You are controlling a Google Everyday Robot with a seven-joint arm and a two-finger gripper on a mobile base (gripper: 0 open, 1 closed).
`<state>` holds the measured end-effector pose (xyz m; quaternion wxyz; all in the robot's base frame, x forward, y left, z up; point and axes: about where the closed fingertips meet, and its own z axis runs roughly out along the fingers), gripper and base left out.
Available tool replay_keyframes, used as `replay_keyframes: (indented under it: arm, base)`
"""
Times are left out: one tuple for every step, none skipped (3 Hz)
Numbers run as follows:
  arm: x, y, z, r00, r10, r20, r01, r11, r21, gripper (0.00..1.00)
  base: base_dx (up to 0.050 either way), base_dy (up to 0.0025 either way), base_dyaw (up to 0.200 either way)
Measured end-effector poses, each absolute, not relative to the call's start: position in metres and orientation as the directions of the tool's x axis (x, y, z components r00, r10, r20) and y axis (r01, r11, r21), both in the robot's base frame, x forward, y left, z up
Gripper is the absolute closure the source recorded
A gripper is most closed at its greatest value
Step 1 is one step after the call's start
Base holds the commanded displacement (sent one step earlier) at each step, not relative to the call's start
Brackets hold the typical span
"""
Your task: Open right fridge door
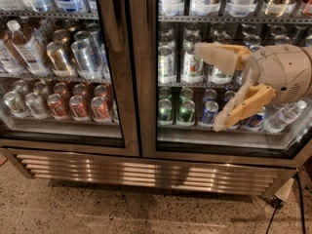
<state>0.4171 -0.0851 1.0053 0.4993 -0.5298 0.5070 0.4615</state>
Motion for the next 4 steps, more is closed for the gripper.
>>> replay_keyframes:
  arm:
    - [0.4171,-0.0851,1.0053,0.06,-0.076,-0.995,-0.998,0.013,-0.061,0.0]
    - [0.4163,-0.0802,1.0073,0.064,-0.078,-0.995,-0.998,0.006,-0.065,0.0]
    - [0.4163,-0.0802,1.0073,0.064,-0.078,-0.995,-0.998,0.006,-0.065,0.0]
    - [0.4161,-0.0796,1.0075,0.065,-0.078,-0.995,-0.998,0.005,-0.065,0.0]
  base:
    - [0.037,0.00247,0.132]
    - [0.034,-0.00248,-0.144]
    - [0.0,0.00001,0.198]
    - [0.0,-0.00016,-0.184]
